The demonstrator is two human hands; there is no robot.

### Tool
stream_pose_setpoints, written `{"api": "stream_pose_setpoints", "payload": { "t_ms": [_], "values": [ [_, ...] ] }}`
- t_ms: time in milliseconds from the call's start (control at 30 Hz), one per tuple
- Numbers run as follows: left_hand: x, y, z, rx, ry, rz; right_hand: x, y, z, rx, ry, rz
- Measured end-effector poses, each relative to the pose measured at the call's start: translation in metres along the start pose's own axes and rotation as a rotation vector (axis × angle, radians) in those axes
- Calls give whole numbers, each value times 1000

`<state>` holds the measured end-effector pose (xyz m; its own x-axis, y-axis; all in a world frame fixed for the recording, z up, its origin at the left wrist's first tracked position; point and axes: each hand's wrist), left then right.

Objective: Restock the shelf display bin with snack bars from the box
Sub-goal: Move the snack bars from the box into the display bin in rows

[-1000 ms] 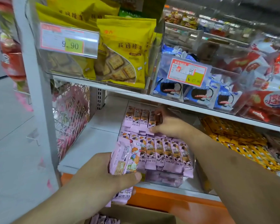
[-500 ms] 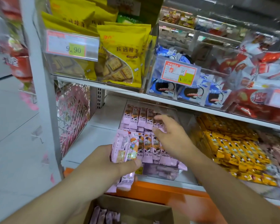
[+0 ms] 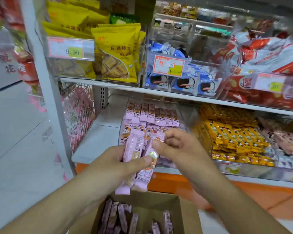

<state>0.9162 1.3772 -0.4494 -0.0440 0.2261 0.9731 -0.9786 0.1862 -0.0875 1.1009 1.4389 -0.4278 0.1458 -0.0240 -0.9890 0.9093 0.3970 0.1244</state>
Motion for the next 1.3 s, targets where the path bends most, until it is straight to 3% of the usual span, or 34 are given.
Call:
{"api": "stream_pose_setpoints", "payload": {
  "t_ms": [133,233,367,633,900,1100,1300],
  "values": [
    [-5,-3,0,80,10,54,6,5,-1,66,103,298],
    [-2,-6,-1,145,-5,121,8,15,5,-84,308,613],
    [3,-13,-4,185,-12,112,13,12,9,-196,384,823],
    [5,-15,-23,229,25,139,22,38,-4,-24,254,719],
    [-2,6,-62,318,53,65,22,70,-132,95,118,826],
    [-8,15,-75,282,96,41,27,76,-219,-73,-94,1043],
    [-6,8,-74,309,95,36,29,70,-214,-85,15,1055]
  ]
}}
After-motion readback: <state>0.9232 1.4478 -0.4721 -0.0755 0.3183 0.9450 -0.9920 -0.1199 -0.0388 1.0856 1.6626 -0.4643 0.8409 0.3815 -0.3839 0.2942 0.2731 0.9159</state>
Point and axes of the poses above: each hand's wrist, its own z-axis away from the middle knuckle, its own y-axis out of the back of the hand, x = y × z, and after that the axes turned 5 degrees about -x, right-handed
